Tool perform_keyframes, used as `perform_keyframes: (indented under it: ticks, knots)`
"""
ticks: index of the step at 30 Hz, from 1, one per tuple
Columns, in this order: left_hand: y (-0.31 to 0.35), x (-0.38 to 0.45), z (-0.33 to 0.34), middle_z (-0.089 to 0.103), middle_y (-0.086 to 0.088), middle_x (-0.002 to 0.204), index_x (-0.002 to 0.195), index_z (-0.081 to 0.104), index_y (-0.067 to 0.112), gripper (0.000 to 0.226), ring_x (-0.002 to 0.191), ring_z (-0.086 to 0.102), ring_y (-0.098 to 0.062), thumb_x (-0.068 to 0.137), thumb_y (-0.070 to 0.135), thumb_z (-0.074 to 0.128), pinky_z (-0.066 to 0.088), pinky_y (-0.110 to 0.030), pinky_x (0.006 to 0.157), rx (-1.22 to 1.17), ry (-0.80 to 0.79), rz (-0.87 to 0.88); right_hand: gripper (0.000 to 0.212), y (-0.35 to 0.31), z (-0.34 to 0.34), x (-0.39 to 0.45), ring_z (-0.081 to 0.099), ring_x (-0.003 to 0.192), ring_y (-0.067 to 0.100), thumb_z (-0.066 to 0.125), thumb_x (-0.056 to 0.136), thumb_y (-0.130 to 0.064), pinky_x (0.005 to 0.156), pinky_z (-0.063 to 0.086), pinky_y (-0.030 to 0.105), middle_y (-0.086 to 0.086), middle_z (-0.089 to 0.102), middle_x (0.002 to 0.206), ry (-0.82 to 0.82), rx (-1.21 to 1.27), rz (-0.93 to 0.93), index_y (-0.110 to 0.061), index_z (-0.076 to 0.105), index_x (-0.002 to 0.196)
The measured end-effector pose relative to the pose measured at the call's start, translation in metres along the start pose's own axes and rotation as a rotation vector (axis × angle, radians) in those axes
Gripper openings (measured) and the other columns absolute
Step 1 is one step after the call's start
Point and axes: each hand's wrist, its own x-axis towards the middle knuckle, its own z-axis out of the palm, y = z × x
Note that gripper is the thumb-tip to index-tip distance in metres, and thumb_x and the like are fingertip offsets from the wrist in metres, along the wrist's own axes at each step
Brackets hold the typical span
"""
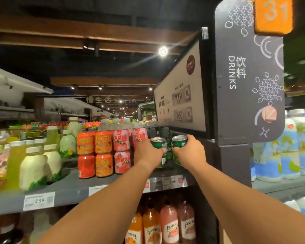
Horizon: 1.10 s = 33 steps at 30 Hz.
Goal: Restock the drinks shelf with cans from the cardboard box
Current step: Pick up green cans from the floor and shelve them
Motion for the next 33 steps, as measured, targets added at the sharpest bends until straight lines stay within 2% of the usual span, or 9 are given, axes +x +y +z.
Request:
perform_keyframes:
  ticks: [3,5,8,12,15,19,25,28,33]
  knots:
    - [-0.004,0.022,0.017,0.068,-0.003,0.116,0.119,0.061,0.02,0.048,0.104,0.065,-0.028,0.081,0.045,0.077,0.056,-0.04,0.091,0.041,0.021,-0.063,0.045,0.007,0.021,0.022,0.063,0.101,0.027,0.073,0.08,-0.029,0.075,0.049,0.031,0.008,0.065,0.11,-0.075,-0.044,0.03,-0.01,0.056,0.117]
    - [-0.009,0.035,0.033,0.062,-0.004,0.115,0.121,0.059,0.016,0.044,0.11,0.062,-0.031,0.088,0.041,0.073,0.051,-0.032,0.088,0.073,0.005,-0.108,0.021,0.013,0.033,0.037,0.063,0.093,0.024,0.071,0.084,-0.024,0.072,0.047,0.029,0.007,0.066,0.102,-0.135,-0.078,0.056,-0.013,0.056,0.095]
    - [-0.011,0.05,0.054,0.063,-0.01,0.124,0.125,0.056,0.01,0.044,0.116,0.06,-0.033,0.094,0.038,0.069,0.046,-0.033,0.084,0.119,-0.026,-0.163,0.024,0.023,0.046,0.052,0.058,0.083,0.021,0.065,0.092,-0.017,0.073,0.048,0.03,0.006,0.059,0.088,-0.216,-0.143,0.052,-0.016,0.048,0.074]
    - [-0.014,0.067,0.075,0.065,-0.013,0.127,0.127,0.055,0.007,0.049,0.114,0.063,-0.034,0.092,0.038,0.07,0.052,-0.038,0.093,0.182,-0.051,-0.212,0.011,0.036,0.063,0.076,0.063,0.086,0.02,0.063,0.092,-0.019,0.073,0.049,0.027,0.004,0.066,0.094,-0.275,-0.237,0.044,-0.011,0.07,0.095]
    - [-0.016,0.077,0.09,0.063,-0.014,0.131,0.134,0.052,0.005,0.05,0.117,0.063,-0.034,0.093,0.029,0.067,0.053,-0.041,0.095,0.257,-0.06,-0.23,0.025,0.04,0.077,0.095,0.065,0.099,0.02,0.069,0.089,-0.021,0.075,0.049,0.027,0.005,0.067,0.112,-0.223,-0.187,0.25,-0.01,0.066,0.111]
    - [-0.018,0.091,0.108,0.057,-0.017,0.138,0.143,0.041,0.0,0.058,0.124,0.059,-0.034,0.09,0.011,0.064,0.051,-0.038,0.094,0.305,-0.073,-0.281,0.033,0.051,0.093,0.114,0.061,0.115,0.023,0.063,0.095,-0.018,0.078,0.047,0.029,0.008,0.062,0.125,-0.141,-0.22,0.277,-0.008,0.056,0.126]
    - [-0.019,0.105,0.119,0.048,-0.019,0.146,0.147,0.028,-0.001,0.069,0.133,0.051,-0.036,0.09,0.008,0.064,0.046,-0.04,0.103,0.209,-0.051,-0.377,0.03,0.056,0.114,0.126,0.057,0.119,0.027,0.045,0.102,-0.013,0.093,0.047,0.037,0.011,0.059,0.129,-0.1,-0.186,0.263,-0.01,0.053,0.131]
    - [-0.022,0.11,0.121,0.045,-0.02,0.148,0.15,0.021,-0.002,0.076,0.134,0.05,-0.036,0.088,0.006,0.065,0.046,-0.039,0.104,0.179,-0.06,-0.416,0.031,0.055,0.122,0.127,0.057,0.118,0.028,0.049,0.1,-0.016,0.093,0.048,0.039,0.011,0.059,0.127,-0.092,-0.156,0.264,-0.009,0.051,0.131]
    - [-0.026,0.118,0.122,0.048,-0.02,0.145,0.147,0.024,-0.002,0.072,0.131,0.053,-0.035,0.088,0.006,0.064,0.047,-0.038,0.103,0.161,-0.052,-0.438,0.029,0.058,0.127,0.131,0.059,0.115,0.03,0.05,0.099,-0.017,0.092,0.049,0.039,0.013,0.062,0.124,-0.103,-0.132,0.287,-0.006,0.055,0.125]
